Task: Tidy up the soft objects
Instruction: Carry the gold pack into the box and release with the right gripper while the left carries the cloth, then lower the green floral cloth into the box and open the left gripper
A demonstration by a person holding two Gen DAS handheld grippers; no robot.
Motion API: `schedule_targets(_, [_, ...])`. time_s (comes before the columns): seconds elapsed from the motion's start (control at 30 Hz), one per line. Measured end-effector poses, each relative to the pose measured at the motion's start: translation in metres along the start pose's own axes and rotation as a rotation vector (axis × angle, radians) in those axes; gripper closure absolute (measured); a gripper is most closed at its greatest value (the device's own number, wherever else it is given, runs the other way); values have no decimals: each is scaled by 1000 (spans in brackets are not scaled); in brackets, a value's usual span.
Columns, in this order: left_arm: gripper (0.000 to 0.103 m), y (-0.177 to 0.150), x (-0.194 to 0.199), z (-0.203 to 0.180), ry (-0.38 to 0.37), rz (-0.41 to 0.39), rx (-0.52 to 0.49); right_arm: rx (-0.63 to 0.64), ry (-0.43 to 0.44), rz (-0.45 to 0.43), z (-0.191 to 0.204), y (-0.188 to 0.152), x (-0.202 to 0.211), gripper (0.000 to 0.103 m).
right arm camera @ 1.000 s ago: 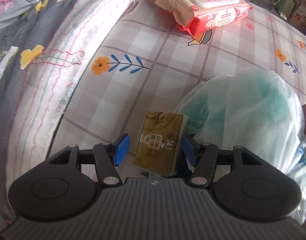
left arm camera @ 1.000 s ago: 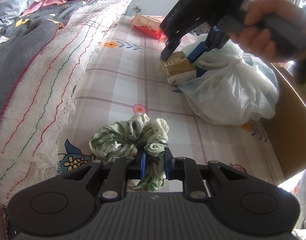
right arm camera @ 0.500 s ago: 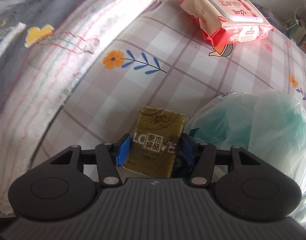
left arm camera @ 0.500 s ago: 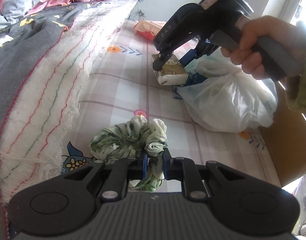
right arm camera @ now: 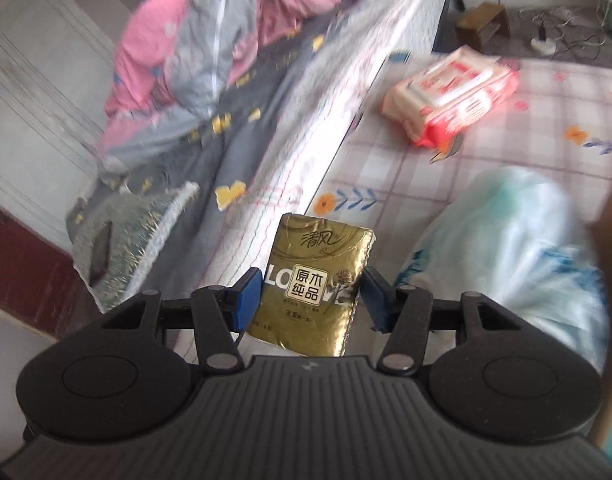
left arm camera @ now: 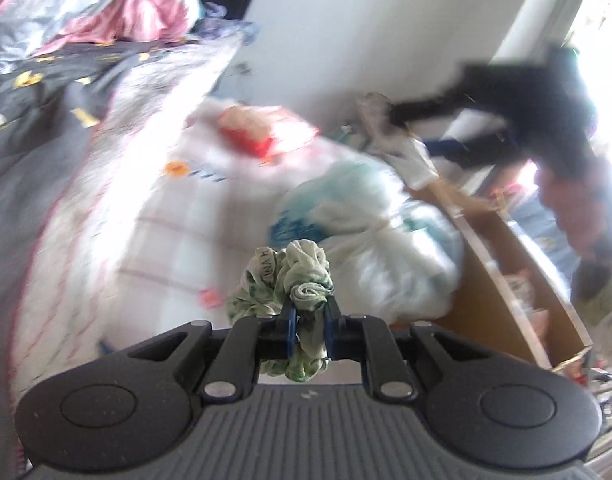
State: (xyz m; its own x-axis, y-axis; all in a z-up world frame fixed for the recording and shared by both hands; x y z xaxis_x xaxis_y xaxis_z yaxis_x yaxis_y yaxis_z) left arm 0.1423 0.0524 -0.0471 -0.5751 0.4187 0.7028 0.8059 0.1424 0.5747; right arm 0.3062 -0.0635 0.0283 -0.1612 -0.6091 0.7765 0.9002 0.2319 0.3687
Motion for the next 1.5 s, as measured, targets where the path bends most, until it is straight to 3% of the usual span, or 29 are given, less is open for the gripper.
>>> schedule_targets(0.2, [89, 18, -4, -54, -112, 5, -72, -90, -100, -157, -71, -46, 123, 50])
schedule_targets(0.33, [89, 25, -13, -87, -161, 14, -114, -175, -196, -154, -132, -98, 162, 49])
schedule_targets(0.47, [89, 31, -23, -117, -194, 25, -140, -235, -277, -57, -182, -159, 166, 49])
schedule_targets(0.67, [89, 45, -34, -161, -241, 32, -180, -214, -345, 193, -226, -227, 130, 47])
schedule_targets(0.87, [89, 57, -50, -215, -284, 55, -275, -158, -330, 382, -247, -253, 96, 45])
schedule_targets(1.0, [89, 55, -70, -251, -311, 98, -341, -152, -290, 422, -250, -261, 91, 35])
schedule_targets(1.13, [89, 47, -92, -283, -343, 163, -386, -149, -259, 352, -247, -259, 105, 31])
schedule_targets(1.3, [89, 29, -126, -316, -372, 258, -432, -224, -209, 113, -245, -253, 154, 28])
schedule_targets(1.5, [87, -3, -189, -328, -317, 409, -469, -295, -167, -78, -247, -264, 198, 26])
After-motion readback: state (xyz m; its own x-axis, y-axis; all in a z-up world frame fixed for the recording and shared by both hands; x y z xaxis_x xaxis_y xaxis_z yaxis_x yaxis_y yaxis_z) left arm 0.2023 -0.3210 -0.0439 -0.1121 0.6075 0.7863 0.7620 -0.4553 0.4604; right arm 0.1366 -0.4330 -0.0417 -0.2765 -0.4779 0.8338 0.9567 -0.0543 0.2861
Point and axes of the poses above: each gripper's, at about its wrist camera, not at the fingertips, and x roughly against the way its jaws point, z to its left, y to its top, the point moved 10 cm from there along -x, roughly the way its jaws point, and after that the axes turned 10 degrees about z, right-handed, at the moved point
